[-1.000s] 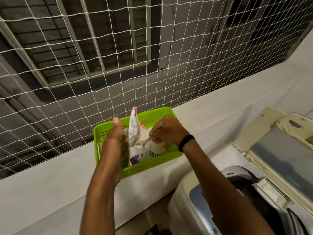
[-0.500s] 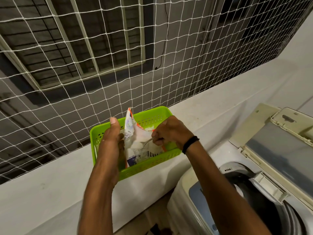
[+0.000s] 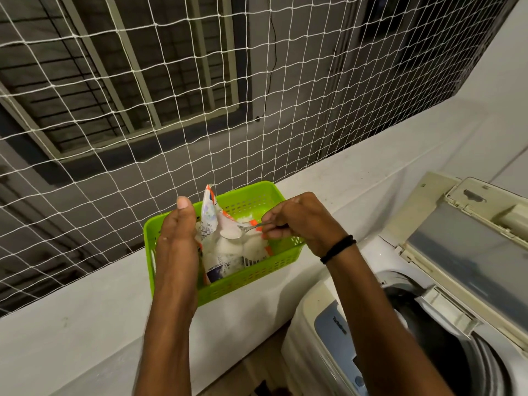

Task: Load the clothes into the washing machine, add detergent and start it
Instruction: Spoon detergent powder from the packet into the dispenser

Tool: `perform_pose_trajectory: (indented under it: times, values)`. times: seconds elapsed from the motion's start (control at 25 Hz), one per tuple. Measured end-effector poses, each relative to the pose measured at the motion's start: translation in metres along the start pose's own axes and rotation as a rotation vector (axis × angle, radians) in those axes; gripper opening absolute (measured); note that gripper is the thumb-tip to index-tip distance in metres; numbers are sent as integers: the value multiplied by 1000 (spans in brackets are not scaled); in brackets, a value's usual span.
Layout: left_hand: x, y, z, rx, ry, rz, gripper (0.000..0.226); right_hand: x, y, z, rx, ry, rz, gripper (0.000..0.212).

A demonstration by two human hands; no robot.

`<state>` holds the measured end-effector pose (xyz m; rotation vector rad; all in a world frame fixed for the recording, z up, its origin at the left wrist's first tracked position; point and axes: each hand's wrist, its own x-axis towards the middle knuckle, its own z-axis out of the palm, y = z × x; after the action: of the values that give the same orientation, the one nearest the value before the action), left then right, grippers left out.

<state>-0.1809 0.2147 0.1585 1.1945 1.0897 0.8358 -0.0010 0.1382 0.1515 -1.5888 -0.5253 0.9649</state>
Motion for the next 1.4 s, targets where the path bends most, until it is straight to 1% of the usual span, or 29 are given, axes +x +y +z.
perform_pose_trajectory:
  times: [0.12,0.28,0.4,0.48,0.52,0.6,0.84,1.08,1.24,1.4]
  values:
    - [-7,3,4,-30,53,63,35,-3,-2,-6,21,-4,10,27]
    - [-13,6,10,-72,92,157,33,-9,-4,-16,66,-20,36,26]
    - [-16,7,20,-170,104,197,40,-16,-1,-29,141,-8,20,25]
    - [-18,7,28,-223,87,215,47,-23,-1,-41,176,10,2,25]
    - [-20,7,35,-240,68,217,46,-27,0,-48,190,22,-6,25]
    - [-23,5,49,-261,23,205,42,-35,1,-62,219,53,-15,25]
    - [-34,-3,111,-251,-159,166,39,-68,11,-122,286,214,-33,24]
    - [-57,-21,186,-202,-354,135,44,-105,41,-194,366,419,7,25]
    - [-77,-46,245,-110,-513,45,50,-129,80,-247,420,624,12,22]
    - [-97,-89,303,-16,-655,-118,47,-148,134,-300,511,812,80,21]
